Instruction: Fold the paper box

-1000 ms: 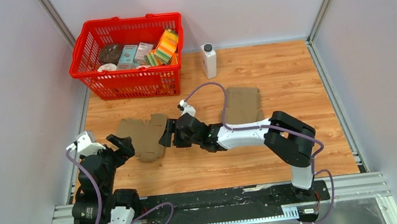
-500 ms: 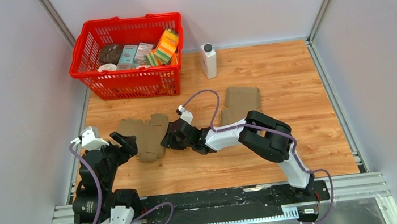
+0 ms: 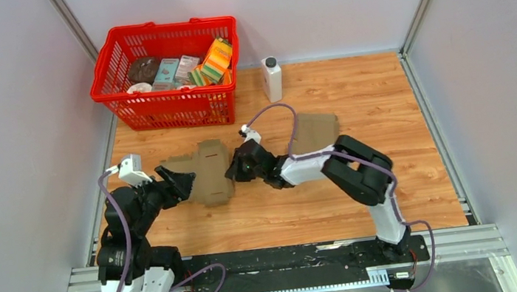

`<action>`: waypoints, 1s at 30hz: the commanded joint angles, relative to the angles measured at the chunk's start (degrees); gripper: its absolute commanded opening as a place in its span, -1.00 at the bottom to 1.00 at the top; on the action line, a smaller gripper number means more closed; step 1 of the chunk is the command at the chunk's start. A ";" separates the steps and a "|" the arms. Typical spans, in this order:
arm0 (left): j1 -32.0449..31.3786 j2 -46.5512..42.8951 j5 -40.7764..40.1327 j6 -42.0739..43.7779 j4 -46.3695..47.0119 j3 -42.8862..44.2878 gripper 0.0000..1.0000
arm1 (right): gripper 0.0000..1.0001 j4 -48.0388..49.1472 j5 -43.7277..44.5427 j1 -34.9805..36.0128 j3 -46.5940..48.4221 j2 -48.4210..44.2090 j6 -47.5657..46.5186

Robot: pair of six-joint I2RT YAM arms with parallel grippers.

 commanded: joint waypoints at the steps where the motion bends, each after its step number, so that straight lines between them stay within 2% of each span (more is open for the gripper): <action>1: -0.11 4.40 7.53 0.06 2.52 2.84 0.60 | -1.00 -7.01 -6.50 -2.92 -5.37 -15.86 -18.91; 2: -0.11 6.58 9.45 0.58 2.43 3.45 0.60 | -1.00 -10.91 -8.72 -4.67 -5.11 -18.32 -22.69; 3: -0.11 7.91 10.43 1.55 2.78 4.59 0.61 | -1.00 -14.51 -10.13 -5.38 -4.67 -22.00 -31.08; 4: -0.11 9.31 12.96 2.17 3.13 5.30 0.62 | -1.00 -22.90 -12.93 -6.00 -4.23 -23.51 -35.25; 5: -0.11 12.72 14.82 2.69 3.74 5.74 0.62 | -1.00 -26.73 -15.13 -7.74 -3.70 -24.40 -38.77; 6: -0.11 14.76 16.75 3.74 4.96 6.70 0.62 | -1.00 -30.77 -18.37 -8.80 -2.91 -24.58 -46.64; 7: -0.11 16.86 18.77 4.19 5.59 7.32 0.62 | -1.00 -39.16 -25.89 -10.03 -0.90 -24.23 -50.20; 8: -0.11 21.15 21.84 4.45 5.94 8.02 0.61 | -1.00 -42.55 -29.45 -12.57 -0.28 -23.79 -53.54; 9: -0.20 23.19 23.08 5.07 6.99 9.25 0.60 | -1.00 -46.59 -37.40 -14.07 -0.27 -22.75 -58.01; 12: -2.12 30.49 23.72 7.09 7.09 13.02 0.56 | -1.00 -55.03 -47.54 -18.65 2.80 -20.54 -64.97; 14: -6.06 35.75 18.99 11.11 5.51 16.01 0.56 | -1.00 -57.51 -51.96 -21.11 5.78 -18.79 -67.19; 15: -7.91 37.87 16.36 13.22 2.37 20.29 0.56 | -1.00 -59.70 -54.16 -21.55 7.01 -18.26 -68.16; 16: -10.28 42.50 10.24 15.33 0.34 22.68 0.56 | -1.00 -60.77 -54.61 -22.17 8.07 -16.86 -69.91; 18: -15.28 47.97 6.59 22.01 -4.83 29.61 0.50 | -1.00 -65.41 -54.44 -22.79 12.90 -15.19 -71.94; 20: -16.45 56.50 7.36 28.06 -10.02 33.76 0.29 | -0.99 -68.32 -54.27 -23.49 16.67 -13.26 -74.83; 23: -16.63 63.72 10.35 32.65 -12.77 38.96 0.29 | -0.99 -67.38 -57.16 -24.10 13.99 -15.16 -79.57; 26: -16.63 63.91 13.24 35.91 -10.85 38.71 0.37 | -0.99 -64.29 -62.95 -26.12 7.30 -17.19 -83.09; 30: -16.63 60.75 17.37 38.56 -4.09 33.27 0.48 | -0.99 -64.30 -66.47 -26.57 7.29 -19.21 -83.89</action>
